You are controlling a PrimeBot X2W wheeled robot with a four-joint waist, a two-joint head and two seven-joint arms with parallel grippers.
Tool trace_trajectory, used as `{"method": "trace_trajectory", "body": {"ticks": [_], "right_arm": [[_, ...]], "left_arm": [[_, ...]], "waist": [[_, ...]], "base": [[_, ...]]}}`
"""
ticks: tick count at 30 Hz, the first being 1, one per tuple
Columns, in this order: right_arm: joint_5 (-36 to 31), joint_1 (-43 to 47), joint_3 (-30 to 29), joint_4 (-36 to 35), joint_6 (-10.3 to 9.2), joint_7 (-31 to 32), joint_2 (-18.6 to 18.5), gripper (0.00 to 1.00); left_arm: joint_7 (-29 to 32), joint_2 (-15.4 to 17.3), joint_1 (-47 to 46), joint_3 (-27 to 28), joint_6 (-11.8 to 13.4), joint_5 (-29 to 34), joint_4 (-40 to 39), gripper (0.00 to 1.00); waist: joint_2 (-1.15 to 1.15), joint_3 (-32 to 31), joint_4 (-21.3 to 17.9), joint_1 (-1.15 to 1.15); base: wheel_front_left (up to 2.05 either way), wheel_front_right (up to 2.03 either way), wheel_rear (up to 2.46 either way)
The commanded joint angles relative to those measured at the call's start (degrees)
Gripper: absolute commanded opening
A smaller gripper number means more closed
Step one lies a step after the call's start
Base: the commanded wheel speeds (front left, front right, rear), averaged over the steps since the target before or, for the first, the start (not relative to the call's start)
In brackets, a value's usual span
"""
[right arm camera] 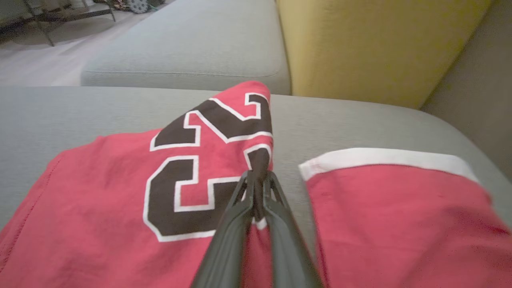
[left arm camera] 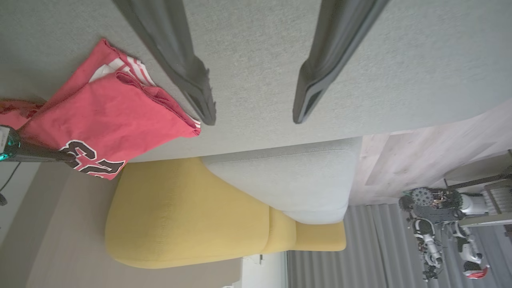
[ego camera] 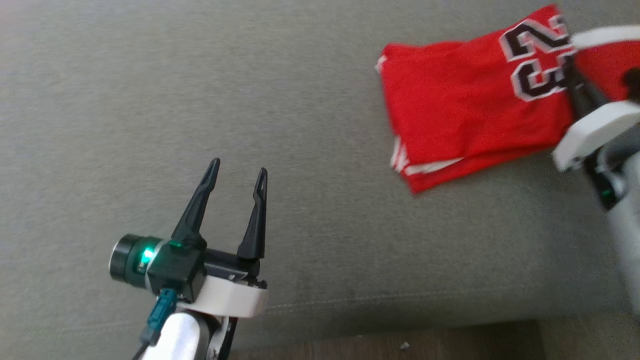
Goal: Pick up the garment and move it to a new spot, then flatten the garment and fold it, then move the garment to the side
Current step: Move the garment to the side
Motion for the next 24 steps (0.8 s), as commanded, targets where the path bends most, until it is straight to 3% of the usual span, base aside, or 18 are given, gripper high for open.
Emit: {"method": "trace_trajectory", "body": {"ticks": [1, 6, 10, 24], "right_arm": [[0.51, -1.42, -0.94, -4.19, 0.34, 1.28, -2.56, 0.00], [0.17, -1.21, -4.80, -8.99, 0.34, 4.52, -5.64, 0.00], [-0.77, -0.51, -11.07, -15.28, 0.34, 8.97, -8.14, 0.00], [-8.96, 4.43, -24.43, -30.15, 0.34, 17.22, -7.25, 0.00]], "left_arm": [[-0.46, 0.21, -2.12, 2.16, -0.38, 0.83, -2.09, 1.00], [-0.46, 0.35, -3.12, 2.08, -0.86, 1.08, -2.06, 1.00], [-0.46, 0.56, -4.41, 1.99, -1.05, 1.40, -2.43, 1.00], [-0.46, 1.88, -7.66, 1.92, -1.91, 1.54, -2.62, 1.00]], "waist": [[0.00, 2.22, -2.98, -0.01], [0.00, 3.72, -4.79, -0.01], [0.00, 6.09, -5.88, -0.01], [0.00, 10.68, -5.79, -0.01]], "base": [[0.00, 0.00, 0.00], [0.00, 0.00, 0.00], [0.00, 0.00, 0.00], [0.00, 0.00, 0.00]]}}
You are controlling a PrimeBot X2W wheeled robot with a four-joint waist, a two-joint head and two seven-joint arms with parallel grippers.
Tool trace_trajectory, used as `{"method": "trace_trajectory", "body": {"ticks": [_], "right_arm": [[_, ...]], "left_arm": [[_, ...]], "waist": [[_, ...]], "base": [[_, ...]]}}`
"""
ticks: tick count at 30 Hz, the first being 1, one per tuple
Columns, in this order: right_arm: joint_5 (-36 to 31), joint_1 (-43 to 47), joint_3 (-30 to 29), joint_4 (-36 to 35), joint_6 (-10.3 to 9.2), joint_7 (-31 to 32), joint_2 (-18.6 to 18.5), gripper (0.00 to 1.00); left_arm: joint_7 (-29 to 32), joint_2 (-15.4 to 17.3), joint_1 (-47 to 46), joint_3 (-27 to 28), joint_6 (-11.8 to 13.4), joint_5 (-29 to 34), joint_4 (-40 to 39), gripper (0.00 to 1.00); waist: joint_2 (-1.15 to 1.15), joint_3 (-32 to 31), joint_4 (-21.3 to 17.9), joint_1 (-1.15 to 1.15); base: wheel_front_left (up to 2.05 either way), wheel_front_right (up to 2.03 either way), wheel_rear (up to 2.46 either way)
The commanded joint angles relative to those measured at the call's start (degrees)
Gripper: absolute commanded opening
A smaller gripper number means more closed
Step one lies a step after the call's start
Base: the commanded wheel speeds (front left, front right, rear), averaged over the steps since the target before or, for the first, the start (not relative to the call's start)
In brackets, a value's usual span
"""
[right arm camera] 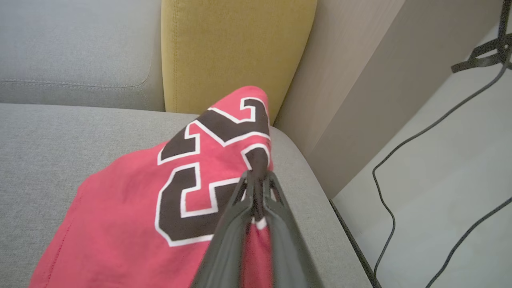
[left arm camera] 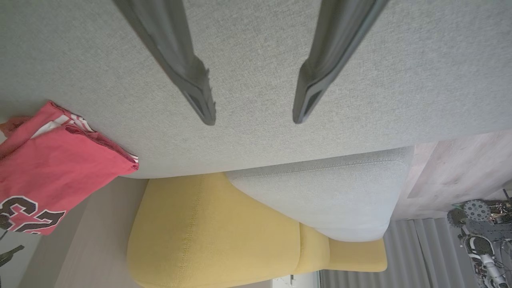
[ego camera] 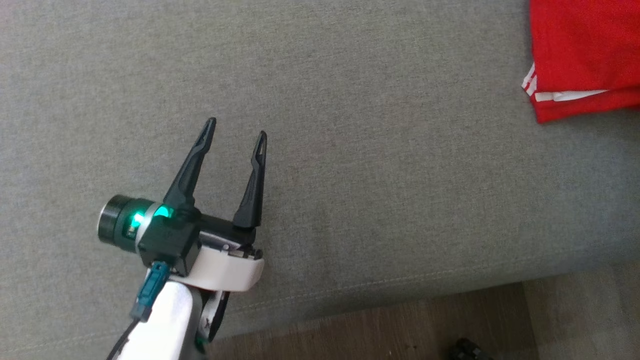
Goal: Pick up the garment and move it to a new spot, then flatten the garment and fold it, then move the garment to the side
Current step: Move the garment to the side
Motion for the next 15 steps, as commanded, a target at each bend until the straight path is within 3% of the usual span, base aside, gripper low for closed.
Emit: {"method": "trace_trajectory", "body": {"ticks": [1, 2, 9, 15], "right_arm": [[-1.35, 1.07, -0.76, -3.46, 0.34, 0.17, -0.13, 0.36], [-2.74, 1.28, -1.54, -4.32, 0.34, -0.02, 0.29, 1.00], [-13.56, 2.82, -5.44, -9.62, 0.34, -4.73, 6.58, 1.00], [-13.99, 6.27, 0.25, -9.89, 0.34, -11.05, 13.28, 1.00]], "left_arm": [[-0.30, 0.65, -1.21, 1.82, -0.34, 0.44, -2.15, 1.00], [-0.30, 0.72, -1.32, 1.84, -0.35, 0.42, -2.07, 1.00], [-0.30, 0.67, -1.01, 1.51, -0.24, 0.07, -1.30, 1.00], [-0.30, 0.20, 0.29, 1.51, 0.38, -0.56, -0.65, 1.00]], "waist": [[0.00, 0.09, 0.06, 0.00], [0.00, 0.05, 0.11, 0.00], [0.00, -2.40, 0.71, 0.00], [0.00, -6.83, 1.95, 0.00]], "base": [[0.00, 0.00, 0.00], [0.00, 0.00, 0.00], [0.00, 0.00, 0.00], [0.00, 0.00, 0.00]]}}
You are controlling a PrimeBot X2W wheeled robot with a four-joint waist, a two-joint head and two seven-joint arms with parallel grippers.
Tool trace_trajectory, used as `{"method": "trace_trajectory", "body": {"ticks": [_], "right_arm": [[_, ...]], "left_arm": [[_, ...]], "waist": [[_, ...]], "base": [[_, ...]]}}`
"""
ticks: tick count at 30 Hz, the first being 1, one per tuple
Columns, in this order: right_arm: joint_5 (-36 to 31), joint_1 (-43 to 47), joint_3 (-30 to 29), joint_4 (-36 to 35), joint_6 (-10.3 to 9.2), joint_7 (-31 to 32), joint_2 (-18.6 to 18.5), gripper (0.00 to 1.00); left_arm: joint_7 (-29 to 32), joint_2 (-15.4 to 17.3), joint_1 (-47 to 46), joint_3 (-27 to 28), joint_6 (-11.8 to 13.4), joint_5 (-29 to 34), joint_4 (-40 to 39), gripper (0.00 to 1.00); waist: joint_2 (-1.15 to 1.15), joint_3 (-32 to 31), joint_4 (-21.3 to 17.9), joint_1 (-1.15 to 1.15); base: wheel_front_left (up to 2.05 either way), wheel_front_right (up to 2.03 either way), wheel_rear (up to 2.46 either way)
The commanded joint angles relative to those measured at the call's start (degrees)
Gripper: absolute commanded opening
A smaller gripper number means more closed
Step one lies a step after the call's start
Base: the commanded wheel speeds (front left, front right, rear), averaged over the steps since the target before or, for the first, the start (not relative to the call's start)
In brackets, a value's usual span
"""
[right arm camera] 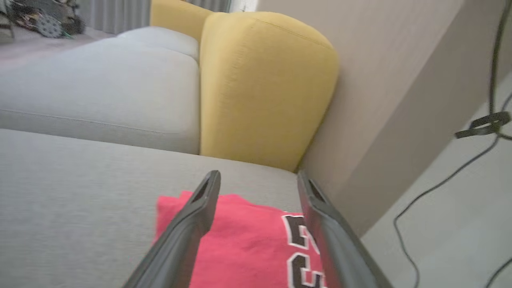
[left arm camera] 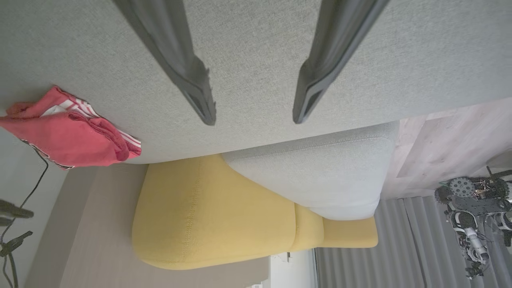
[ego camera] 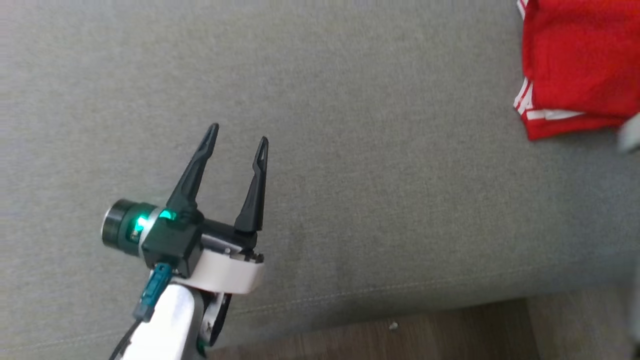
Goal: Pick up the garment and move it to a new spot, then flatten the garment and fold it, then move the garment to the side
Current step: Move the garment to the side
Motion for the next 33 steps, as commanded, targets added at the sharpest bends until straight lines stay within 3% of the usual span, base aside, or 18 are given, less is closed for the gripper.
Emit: {"method": "trace_trajectory", "body": {"ticks": [1, 10, 13, 19, 25, 33], "right_arm": [[1.86, 1.64, 2.63, -0.96, 0.34, -1.93, 1.09, 1.00], [10.33, 8.40, 12.76, 8.61, 0.34, -17.71, 7.83, 1.00], [13.53, 11.03, 16.87, 9.72, 0.34, -20.24, 9.55, 1.00], [15.39, 17.88, 19.63, 1.17, 0.34, -20.55, 11.12, 1.00], [12.50, 25.92, 16.66, -5.57, 0.34, -20.56, 12.12, 1.00], [13.45, 33.96, 16.39, -8.68, 0.34, -20.57, 12.66, 1.00]], "left_arm": [[-0.29, 0.05, 0.52, 1.83, 0.48, -0.48, -1.59, 1.00], [-0.29, -1.21, 4.26, 4.47, 3.25, -3.34, -0.65, 1.00], [-0.29, -1.44, 5.51, 5.53, 4.22, -4.49, -1.06, 1.00], [-0.29, -1.62, 7.83, 7.16, 4.78, -6.08, -2.63, 1.00], [-0.29, -1.65, 11.26, 7.94, 5.58, -6.12, -3.28, 1.00], [-0.29, -1.66, 14.85, 9.05, 3.23, -4.26, -2.46, 1.00]], "waist": [[0.00, -2.40, 1.08, 0.00], [0.00, -9.60, 4.73, 0.00], [0.00, -11.53, 6.06, 0.00], [0.00, -14.82, 8.12, 0.00], [0.00, -19.18, 9.63, 0.00], [0.00, -21.70, 9.81, 0.00]], "base": [[0.00, 0.00, 0.00], [0.00, 0.00, 0.00], [0.00, 0.00, 0.00], [0.00, 0.00, 0.00], [0.00, 0.00, 0.00], [0.00, 0.00, 0.00]]}}
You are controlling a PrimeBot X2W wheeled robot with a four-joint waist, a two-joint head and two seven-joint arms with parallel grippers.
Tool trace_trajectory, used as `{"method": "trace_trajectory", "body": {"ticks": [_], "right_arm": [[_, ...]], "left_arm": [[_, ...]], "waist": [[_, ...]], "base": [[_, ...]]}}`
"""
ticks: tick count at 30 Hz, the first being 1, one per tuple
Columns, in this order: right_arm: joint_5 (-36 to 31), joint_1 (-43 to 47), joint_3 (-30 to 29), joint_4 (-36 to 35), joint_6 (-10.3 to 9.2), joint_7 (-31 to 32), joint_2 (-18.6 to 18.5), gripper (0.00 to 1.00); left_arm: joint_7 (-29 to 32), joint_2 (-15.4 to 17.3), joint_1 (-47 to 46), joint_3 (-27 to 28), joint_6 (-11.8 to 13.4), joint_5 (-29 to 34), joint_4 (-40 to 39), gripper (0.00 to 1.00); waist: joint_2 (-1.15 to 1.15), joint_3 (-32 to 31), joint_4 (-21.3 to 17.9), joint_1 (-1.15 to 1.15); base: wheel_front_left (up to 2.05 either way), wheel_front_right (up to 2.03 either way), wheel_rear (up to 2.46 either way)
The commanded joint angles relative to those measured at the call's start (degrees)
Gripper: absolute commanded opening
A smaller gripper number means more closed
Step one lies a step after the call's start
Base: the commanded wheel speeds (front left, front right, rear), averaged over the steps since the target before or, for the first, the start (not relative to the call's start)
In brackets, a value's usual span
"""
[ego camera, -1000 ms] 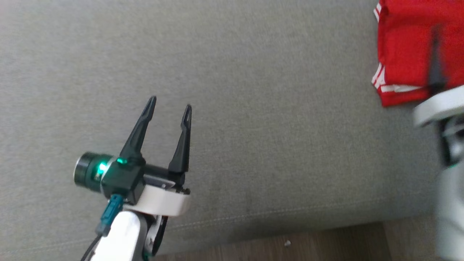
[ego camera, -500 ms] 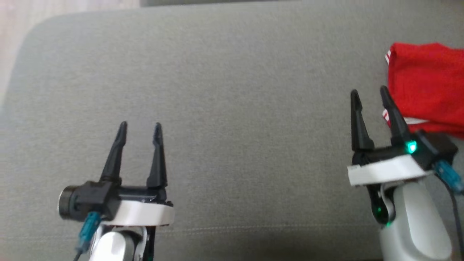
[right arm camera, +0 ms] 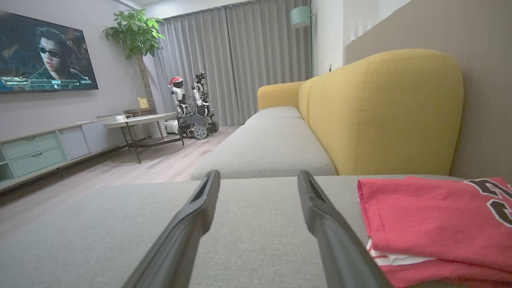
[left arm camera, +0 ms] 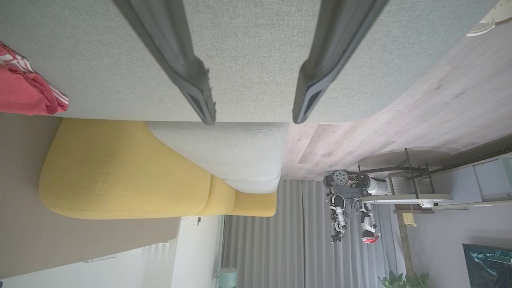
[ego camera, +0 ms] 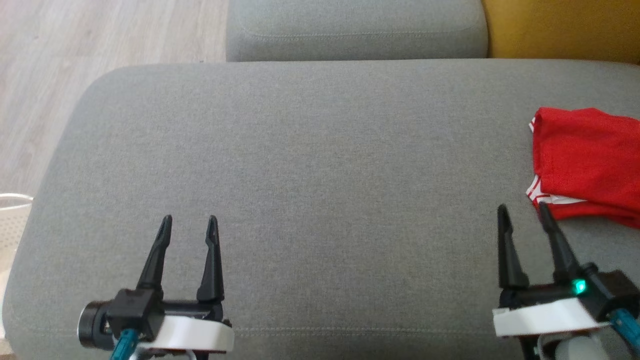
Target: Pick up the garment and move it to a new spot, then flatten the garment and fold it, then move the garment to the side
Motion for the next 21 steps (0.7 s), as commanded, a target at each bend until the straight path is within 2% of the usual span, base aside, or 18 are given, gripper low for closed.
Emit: {"method": "trace_trajectory", "body": {"ticks": [1, 11, 20, 21], "right_arm": [[0.68, -0.78, 2.00, -2.18, 0.34, -0.64, -0.01, 1.00], [1.10, -0.54, 3.49, -1.77, 0.34, -0.64, 0.01, 1.00], [0.31, -0.11, 2.57, -1.74, 0.34, -0.64, 0.01, 1.00], [0.84, 1.56, 1.25, 0.22, -0.01, 0.03, 0.13, 0.00]], "left_arm": [[-0.29, -0.24, -1.59, 2.06, -0.52, 0.54, -1.45, 1.00], [-0.29, -0.24, -0.86, 2.06, -1.80, -0.05, -0.01, 1.00], [-0.29, -0.24, -0.69, 1.49, -2.19, -1.87, 1.14, 1.00], [0.00, 0.01, 1.05, -0.10, -1.98, -1.81, 3.08, 0.00]], "waist": [[0.00, -0.38, -0.19, 0.01], [0.00, -0.73, -1.53, 0.01], [0.00, -0.77, -0.81, 0.01], [0.00, -0.76, -0.81, 0.01]], "base": [[0.00, 0.00, 0.00], [0.00, 0.00, 0.00], [0.00, 0.00, 0.00], [0.00, 0.00, 0.00]]}}
